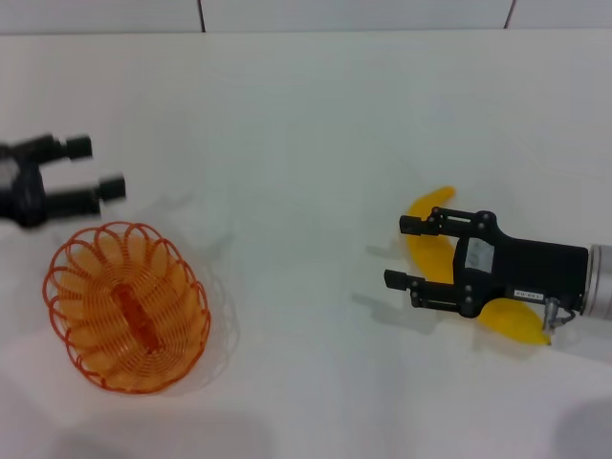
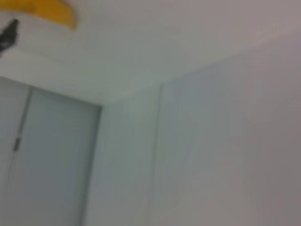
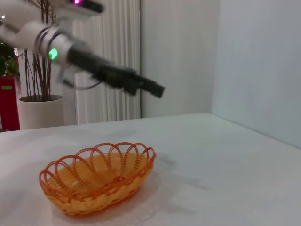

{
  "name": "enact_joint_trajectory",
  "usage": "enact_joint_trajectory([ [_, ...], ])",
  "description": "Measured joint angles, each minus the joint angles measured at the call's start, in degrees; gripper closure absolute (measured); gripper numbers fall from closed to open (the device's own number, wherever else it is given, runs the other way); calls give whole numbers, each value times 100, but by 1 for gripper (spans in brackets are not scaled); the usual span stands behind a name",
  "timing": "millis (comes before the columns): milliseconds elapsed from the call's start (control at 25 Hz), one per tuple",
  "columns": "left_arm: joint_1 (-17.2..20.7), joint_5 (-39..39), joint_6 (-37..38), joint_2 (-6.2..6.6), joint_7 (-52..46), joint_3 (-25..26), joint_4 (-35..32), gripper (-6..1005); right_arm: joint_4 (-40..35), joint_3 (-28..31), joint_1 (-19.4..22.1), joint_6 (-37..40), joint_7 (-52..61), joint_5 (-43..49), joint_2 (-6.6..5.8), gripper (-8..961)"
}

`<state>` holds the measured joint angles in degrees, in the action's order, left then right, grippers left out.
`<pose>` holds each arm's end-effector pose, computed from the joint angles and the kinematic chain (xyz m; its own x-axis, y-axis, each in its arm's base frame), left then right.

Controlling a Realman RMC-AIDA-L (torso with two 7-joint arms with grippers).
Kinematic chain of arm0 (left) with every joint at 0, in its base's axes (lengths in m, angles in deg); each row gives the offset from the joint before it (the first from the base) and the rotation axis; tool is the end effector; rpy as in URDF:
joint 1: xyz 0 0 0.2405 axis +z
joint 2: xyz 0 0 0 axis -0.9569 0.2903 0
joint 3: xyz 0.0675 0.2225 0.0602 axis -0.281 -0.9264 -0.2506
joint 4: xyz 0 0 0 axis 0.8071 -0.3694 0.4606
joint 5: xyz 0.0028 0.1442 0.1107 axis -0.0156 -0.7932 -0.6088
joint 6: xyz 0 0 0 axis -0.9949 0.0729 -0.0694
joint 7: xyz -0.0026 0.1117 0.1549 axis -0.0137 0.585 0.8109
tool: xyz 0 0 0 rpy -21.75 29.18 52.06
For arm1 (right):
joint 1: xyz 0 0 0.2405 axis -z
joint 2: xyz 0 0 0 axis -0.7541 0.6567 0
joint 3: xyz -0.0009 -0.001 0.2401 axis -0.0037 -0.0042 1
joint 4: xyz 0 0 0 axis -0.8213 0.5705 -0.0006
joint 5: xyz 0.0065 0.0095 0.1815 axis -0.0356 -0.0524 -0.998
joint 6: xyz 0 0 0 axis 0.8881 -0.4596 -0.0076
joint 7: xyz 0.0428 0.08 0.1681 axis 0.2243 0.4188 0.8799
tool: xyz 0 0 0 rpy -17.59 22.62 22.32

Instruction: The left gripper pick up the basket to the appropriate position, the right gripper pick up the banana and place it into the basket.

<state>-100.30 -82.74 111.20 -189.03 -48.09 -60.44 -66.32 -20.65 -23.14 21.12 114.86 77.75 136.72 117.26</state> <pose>-0.2421 0.3198 0.0262 0.8051 0.2450 0.5402 0.4438 -0.8530 -0.2746 0.2547 0.2735 -0.0554 0.8521 -0.0855 -0.5164 -0.2769 -0.9108 -0.3062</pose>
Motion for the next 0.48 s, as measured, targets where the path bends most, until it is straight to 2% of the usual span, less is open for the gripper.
enact_joint_trajectory([
  [80,-366,-315,-78,253,-1205,-315,-328,123,0,0,-13,0,2,-3,-4,249],
  [160,-697,-660,-57,467,-1805,-672,-503,123,0,0,-21,0,8,-3,-6,249],
  [200,-1027,-1076,-51,689,-2264,-1124,-628,123,0,0,-27,0,13,-4,-8,249],
  [240,-1027,-1076,-51,689,-2264,-1124,-628,123,-3,0,-41,0,20,-4,-10,249],
  [280,-1141,-1287,-42,771,-2437,-1334,-684,123,-6,0,-58,0,22,-5,-11,249],
  [360,-1290,-1724,-35,835,-2582,-1668,-914,123,-10,0,-95,0,23,-7,-12,249],
  [400,-1304,-1893,-30,818,-2562,-1761,-1035,123,-12,0,-112,5,24,-8,-12,249],
  [480,-1271,-2341,-60,668,-2289,-1947,-1432,123,-10,0,-141,28,26,-9,-13,249],
])
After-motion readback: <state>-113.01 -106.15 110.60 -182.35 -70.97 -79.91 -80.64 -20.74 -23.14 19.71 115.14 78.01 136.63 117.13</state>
